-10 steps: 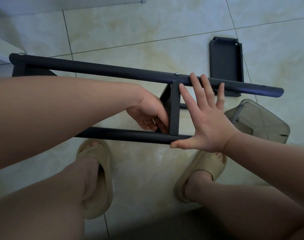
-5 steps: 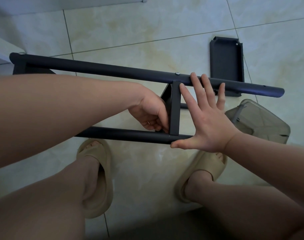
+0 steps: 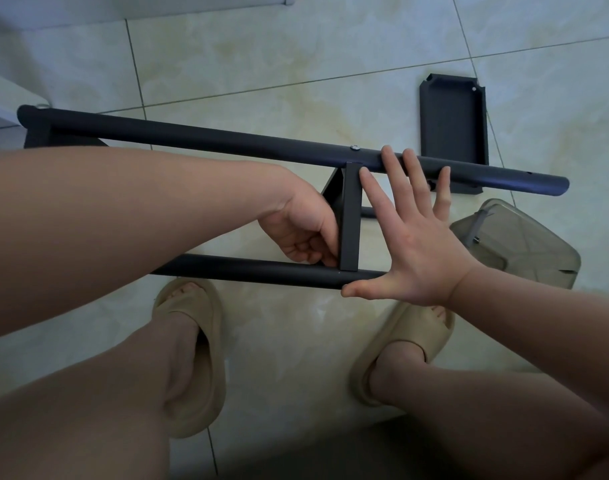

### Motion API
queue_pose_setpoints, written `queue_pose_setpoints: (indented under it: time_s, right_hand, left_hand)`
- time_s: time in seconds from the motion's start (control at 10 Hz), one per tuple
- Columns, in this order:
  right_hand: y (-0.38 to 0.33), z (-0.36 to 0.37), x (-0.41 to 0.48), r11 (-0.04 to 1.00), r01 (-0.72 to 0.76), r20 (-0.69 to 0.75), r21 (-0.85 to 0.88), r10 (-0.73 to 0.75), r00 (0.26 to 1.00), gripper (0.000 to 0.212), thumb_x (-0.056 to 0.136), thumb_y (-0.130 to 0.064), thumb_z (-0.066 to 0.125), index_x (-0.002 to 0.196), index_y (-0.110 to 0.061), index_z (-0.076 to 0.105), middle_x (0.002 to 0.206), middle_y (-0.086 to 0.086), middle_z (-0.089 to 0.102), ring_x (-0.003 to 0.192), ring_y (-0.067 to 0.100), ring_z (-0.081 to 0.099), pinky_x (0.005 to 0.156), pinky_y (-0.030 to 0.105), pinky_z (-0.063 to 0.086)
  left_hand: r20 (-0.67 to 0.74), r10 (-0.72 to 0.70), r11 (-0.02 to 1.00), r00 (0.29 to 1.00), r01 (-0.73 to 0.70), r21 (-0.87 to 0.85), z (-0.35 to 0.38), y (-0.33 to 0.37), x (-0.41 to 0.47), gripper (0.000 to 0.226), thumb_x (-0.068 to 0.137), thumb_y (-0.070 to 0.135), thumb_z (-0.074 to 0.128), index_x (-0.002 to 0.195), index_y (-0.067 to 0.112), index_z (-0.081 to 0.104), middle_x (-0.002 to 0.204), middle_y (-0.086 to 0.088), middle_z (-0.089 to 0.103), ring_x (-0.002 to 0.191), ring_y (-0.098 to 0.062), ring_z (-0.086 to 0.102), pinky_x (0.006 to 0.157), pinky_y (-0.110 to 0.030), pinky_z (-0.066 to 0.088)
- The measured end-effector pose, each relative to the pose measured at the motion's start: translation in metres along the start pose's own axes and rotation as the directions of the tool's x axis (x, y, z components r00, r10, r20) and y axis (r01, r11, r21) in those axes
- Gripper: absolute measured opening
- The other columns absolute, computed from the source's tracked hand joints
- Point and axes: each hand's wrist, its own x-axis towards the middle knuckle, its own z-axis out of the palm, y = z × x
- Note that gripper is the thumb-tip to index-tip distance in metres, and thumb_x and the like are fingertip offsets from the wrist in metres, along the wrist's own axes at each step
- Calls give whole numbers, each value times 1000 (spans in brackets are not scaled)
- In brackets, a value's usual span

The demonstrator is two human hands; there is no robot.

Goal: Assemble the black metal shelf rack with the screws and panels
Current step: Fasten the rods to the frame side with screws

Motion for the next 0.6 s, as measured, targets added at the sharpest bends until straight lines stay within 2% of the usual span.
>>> queue_pose_setpoints:
  time_s: [0.1,0.4,0.6]
  right_hand:
    - [0,0,0,1000,-3,3,0,3,1000,138,62,-103,38,164,-16,2,170,13,-13,155,37,-18,116,72,-12]
    - [0,-1,0,1000,-2,6,-4,2,1000,138,62,-103,37,164,-16,2,170,13,-13,155,37,-18,116,73,-11]
    - [-1,-1,0,1000,-4,11,-8,4,1000,138,62,-103,35,164,-16,2,170,13,-13,155,37,-19,116,73,-11]
  left_hand:
    - [-12,16,999,1000,-17,-36,1,0,0,20,91,3,63,77,12,73,71,-2,67,57,-9,56,59,-18,49]
    - [-23,50,997,998,-51,-50,2,0,-1,15,90,-2,62,84,9,71,73,-3,66,60,-10,58,64,-20,50]
    - [25,39,999,999,-39,10,-2,-7,-2,13,92,15,63,104,15,69,87,3,68,65,-9,60,64,-22,50]
